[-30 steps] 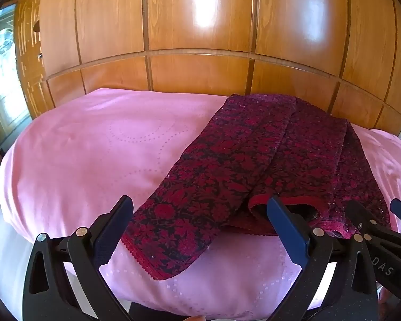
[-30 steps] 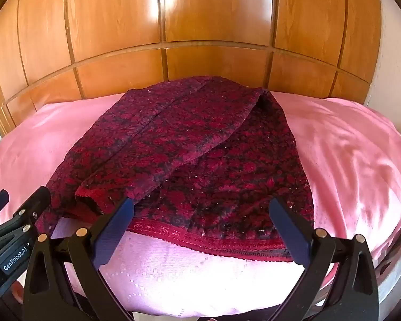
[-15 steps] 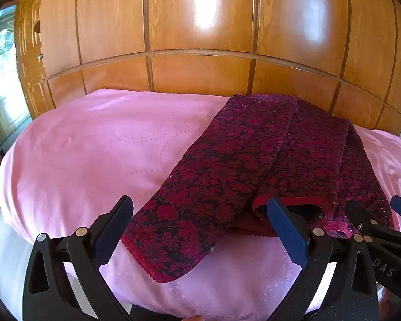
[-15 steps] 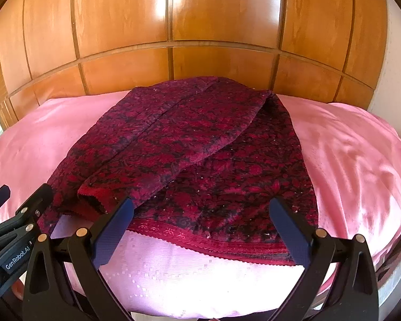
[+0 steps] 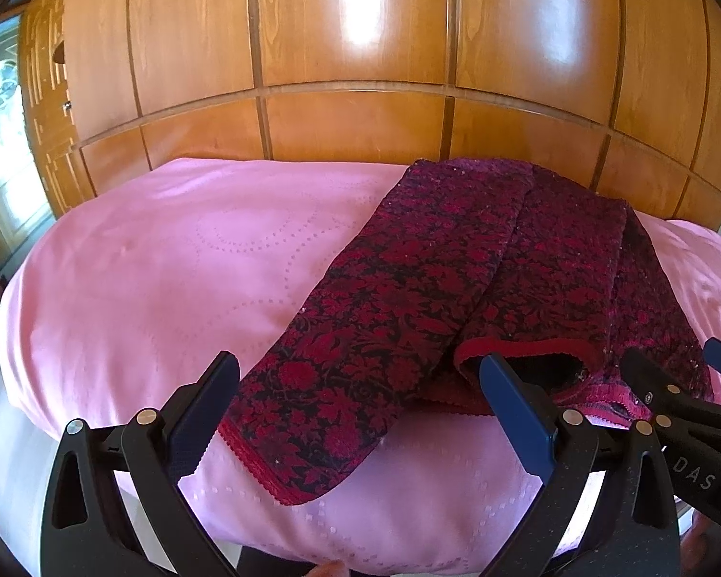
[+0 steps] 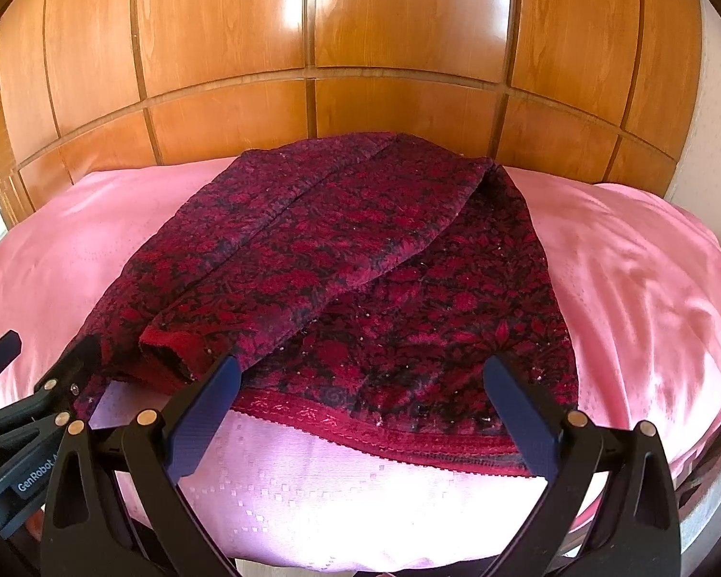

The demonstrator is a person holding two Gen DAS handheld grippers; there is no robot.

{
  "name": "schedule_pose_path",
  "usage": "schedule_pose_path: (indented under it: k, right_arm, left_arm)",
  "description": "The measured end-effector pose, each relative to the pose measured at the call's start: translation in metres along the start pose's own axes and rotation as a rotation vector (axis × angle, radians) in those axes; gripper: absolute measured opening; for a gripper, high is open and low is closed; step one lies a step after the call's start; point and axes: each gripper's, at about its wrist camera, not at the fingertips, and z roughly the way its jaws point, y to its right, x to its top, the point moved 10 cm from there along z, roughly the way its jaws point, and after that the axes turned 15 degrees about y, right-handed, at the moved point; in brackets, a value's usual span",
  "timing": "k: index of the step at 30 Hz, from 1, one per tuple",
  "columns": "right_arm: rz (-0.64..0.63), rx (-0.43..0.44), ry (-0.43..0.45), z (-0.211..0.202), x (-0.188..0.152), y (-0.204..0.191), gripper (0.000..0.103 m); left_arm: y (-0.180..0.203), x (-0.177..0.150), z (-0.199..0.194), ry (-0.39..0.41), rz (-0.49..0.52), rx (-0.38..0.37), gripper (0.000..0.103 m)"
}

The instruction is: Fold small clothes

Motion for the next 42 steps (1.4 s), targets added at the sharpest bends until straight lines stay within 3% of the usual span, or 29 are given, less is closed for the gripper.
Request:
schedule_pose_path:
  k: [42]
  right_arm:
    - [-0.010,0.009,-0.011,0.0006,-0.0041,-0.0052,0.101]
  left_arm:
    - [-0.0064,-0.0079,0.0045,-0.019,0.033,-0.023,0.099]
